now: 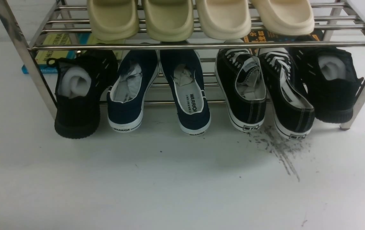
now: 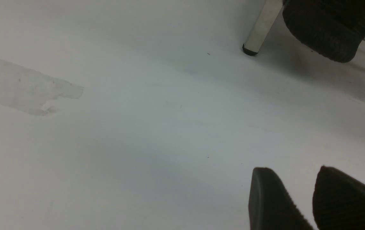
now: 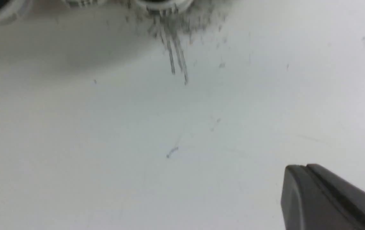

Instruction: Take the shoes off the shelf with your hand on the white table.

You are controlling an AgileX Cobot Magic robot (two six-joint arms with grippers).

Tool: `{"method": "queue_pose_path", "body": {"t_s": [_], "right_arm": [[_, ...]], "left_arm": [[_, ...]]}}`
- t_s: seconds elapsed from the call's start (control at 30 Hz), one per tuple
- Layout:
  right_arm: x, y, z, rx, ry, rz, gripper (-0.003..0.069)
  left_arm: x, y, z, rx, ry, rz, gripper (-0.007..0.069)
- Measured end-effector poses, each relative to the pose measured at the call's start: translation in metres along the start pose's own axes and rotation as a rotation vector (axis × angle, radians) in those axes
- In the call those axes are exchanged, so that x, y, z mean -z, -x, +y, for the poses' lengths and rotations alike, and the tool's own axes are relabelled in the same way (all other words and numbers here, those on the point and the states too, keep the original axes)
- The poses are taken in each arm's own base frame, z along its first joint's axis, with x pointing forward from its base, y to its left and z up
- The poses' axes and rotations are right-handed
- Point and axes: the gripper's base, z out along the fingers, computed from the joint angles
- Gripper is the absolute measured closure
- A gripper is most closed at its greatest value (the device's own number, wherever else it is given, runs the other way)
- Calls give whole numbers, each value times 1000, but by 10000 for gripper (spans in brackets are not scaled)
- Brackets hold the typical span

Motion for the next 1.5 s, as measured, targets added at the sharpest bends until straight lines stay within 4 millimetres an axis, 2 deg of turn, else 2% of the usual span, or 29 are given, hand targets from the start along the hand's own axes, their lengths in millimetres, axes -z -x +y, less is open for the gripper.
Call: {"method": "queue_pose_path", "body": {"t_s": [0.1, 0.13, 0.23, 0.27, 0.37, 0.4, 0.47, 0.53, 0.6, 0.7, 0.8, 0.97, 1.17, 1.3, 1.4, 1.5], "right_arm": [[-15, 19, 8, 61, 89, 59, 655], [-15, 19, 8, 61, 89, 59, 655], [-29, 48, 19, 107, 202, 98, 631], [-37, 65, 23, 123, 237, 119, 610], [-54, 89, 25, 129, 253, 154, 581], [-54, 89, 26, 130, 254, 154, 581], [-73, 110, 35, 173, 265, 179, 543], [-79, 116, 40, 197, 267, 186, 523], [-94, 134, 56, 256, 254, 194, 450], [-106, 152, 72, 296, 222, 179, 380], [-121, 165, 85, 328, 195, 158, 348], [-146, 174, 89, 342, 170, 142, 340], [-180, 173, 84, 355, 127, 166, 342], [-191, 173, 82, 363, 111, 164, 355], [-199, 173, 80, 376, 93, 166, 379], [-208, 171, 77, 402, 66, 177, 435]], "left_arm": [[0, 0, 0, 0, 0, 0, 385], [0, 0, 0, 0, 0, 0, 385], [0, 0, 0, 0, 0, 0, 385], [0, 0, 0, 0, 0, 0, 385], [0, 0, 0, 0, 0, 0, 385], [0, 0, 0, 0, 0, 0, 385], [0, 0, 0, 0, 0, 0, 385], [0, 0, 0, 0, 0, 0, 385], [0, 0, 0, 0, 0, 0, 385], [0, 0, 0, 0, 0, 0, 385], [0, 0, 0, 0, 0, 0, 385], [0, 0, 0, 0, 0, 0, 385], [0, 0, 0, 0, 0, 0, 385], [0, 0, 0, 0, 0, 0, 385], [0, 0, 0, 0, 0, 0, 385], [0, 0, 0, 0, 0, 0, 385]]}}
